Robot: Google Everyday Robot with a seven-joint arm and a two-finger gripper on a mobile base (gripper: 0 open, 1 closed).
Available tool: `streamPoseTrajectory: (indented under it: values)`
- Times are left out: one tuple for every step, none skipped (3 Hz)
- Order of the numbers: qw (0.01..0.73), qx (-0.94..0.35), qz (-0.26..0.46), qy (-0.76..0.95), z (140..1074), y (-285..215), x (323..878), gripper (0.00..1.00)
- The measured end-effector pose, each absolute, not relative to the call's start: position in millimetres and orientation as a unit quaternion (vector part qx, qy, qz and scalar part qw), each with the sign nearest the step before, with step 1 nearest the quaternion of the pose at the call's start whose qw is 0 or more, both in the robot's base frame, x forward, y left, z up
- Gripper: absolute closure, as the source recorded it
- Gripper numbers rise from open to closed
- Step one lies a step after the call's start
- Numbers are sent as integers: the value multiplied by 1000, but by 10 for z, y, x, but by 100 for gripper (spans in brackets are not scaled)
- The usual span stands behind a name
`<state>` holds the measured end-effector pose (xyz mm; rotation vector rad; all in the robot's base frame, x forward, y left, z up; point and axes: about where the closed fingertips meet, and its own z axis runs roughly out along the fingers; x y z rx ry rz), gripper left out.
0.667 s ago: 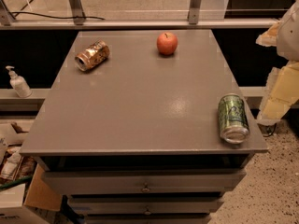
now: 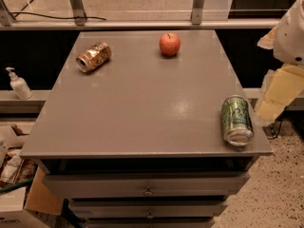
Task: Place green can upright
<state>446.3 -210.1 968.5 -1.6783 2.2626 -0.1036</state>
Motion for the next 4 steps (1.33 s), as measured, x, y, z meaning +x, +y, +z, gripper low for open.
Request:
streamPoseTrajectory:
  values:
    - [146, -526, -27, 838, 9556, -2103, 4528, 0]
    - [130, -459, -17, 879, 9418, -2066, 4551, 0]
    - [124, -389, -14, 913, 9301, -1988, 4564, 0]
    - [128, -324, -25, 937, 9174, -1879, 4598, 0]
